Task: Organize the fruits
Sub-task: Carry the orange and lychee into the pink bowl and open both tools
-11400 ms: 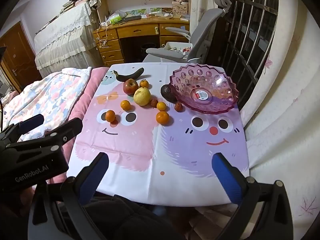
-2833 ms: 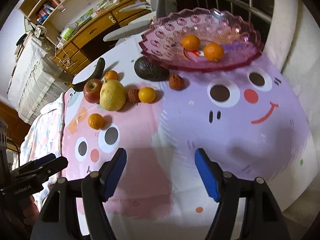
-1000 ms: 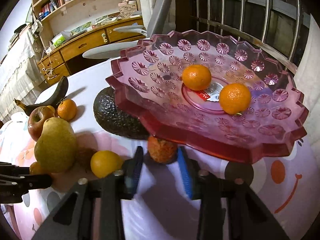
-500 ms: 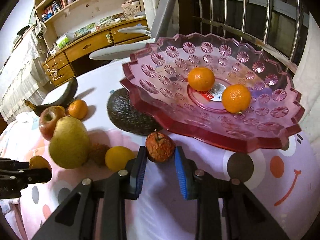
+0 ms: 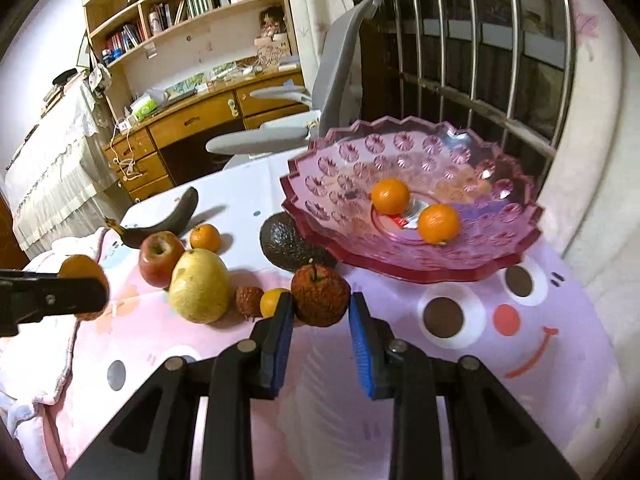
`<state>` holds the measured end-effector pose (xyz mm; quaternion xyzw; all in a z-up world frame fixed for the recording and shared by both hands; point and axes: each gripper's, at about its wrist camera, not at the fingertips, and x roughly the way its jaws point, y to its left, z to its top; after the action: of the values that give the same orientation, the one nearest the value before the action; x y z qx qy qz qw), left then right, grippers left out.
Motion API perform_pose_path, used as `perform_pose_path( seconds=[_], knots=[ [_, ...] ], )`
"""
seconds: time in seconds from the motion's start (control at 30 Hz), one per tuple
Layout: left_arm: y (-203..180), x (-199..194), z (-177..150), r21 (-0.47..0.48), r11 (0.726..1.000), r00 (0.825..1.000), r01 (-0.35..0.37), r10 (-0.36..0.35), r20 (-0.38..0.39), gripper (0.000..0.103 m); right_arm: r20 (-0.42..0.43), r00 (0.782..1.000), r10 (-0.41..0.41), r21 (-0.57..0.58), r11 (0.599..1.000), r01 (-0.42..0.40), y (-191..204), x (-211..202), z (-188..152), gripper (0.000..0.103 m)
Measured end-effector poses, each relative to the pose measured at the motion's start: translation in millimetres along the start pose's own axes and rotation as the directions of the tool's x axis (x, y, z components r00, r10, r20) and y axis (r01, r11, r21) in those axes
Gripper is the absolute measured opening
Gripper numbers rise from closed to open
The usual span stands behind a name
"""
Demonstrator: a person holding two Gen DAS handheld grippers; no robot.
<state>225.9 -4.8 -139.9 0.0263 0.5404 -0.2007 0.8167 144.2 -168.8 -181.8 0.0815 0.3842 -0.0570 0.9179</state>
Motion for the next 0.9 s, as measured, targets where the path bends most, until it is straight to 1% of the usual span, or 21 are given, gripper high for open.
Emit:
perform_pose_path(
  seconds=[0.1,0.2,0.23,0.4,0.6,0.7,0.77,0.9],
  knots=[
    [-18,-10,4,0.019,1.000,0.999,0.018,-0.019,0.031,0.039,0.032,0.999,-0.005,-0.010,1.000,0.005,-5,-22,3,0.028],
    [-38,-18,9,0.052,0.998,0.997,0.022,-0.025,0.068,0.039,0.049,0.999,-0.019,-0.005,1.000,0.019,-16,-36,11,0.028],
    [-46,-21,12,0.060,0.998,0.996,0.033,-0.037,0.080,0.039,0.053,0.998,-0.019,-0.002,1.000,0.019,-21,-40,15,0.028],
    [-76,-20,25,0.070,0.996,0.992,0.061,-0.069,0.105,0.039,0.077,0.997,-0.010,-0.007,1.000,0.010,-47,-54,33,0.028],
    [-108,-6,47,0.040,0.996,0.988,0.085,-0.089,0.129,0.039,0.055,0.998,0.015,-0.036,0.999,-0.013,-84,-47,57,0.028],
    [-124,7,57,0.031,0.994,0.983,0.108,-0.111,0.145,0.039,0.034,0.999,0.008,-0.056,0.998,-0.006,-100,-40,62,0.028],
    [-131,16,61,0.026,0.993,0.984,0.111,-0.114,0.139,0.039,0.017,1.000,0.011,-0.059,0.998,-0.010,-110,-34,64,0.028],
    [-146,46,71,0.017,0.995,0.991,0.095,-0.096,0.093,0.039,-0.032,0.999,0.017,-0.070,0.997,-0.019,-130,-17,67,0.028]
  ],
)
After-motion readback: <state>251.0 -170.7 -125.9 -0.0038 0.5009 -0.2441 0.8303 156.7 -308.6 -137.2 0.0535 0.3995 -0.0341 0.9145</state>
